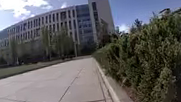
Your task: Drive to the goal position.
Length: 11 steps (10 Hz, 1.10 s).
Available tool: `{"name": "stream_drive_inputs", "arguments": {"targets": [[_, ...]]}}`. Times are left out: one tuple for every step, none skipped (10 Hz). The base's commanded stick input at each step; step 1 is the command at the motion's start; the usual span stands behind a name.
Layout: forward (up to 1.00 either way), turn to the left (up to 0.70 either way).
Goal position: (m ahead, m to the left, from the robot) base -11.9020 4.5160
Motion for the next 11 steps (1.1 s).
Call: {"name": "stream_drive_inputs", "arguments": {"targets": [[0.04, 0.00], [0.04, 0.00], [0.04, 0.00], [0.04, 0.00], [0.04, 0.00], [0.05, 0.00], [0.05, 0.00], [0.05, 0.00], [0.04, 0.00], [0.04, 0.00], [0.04, 0.00]]}}
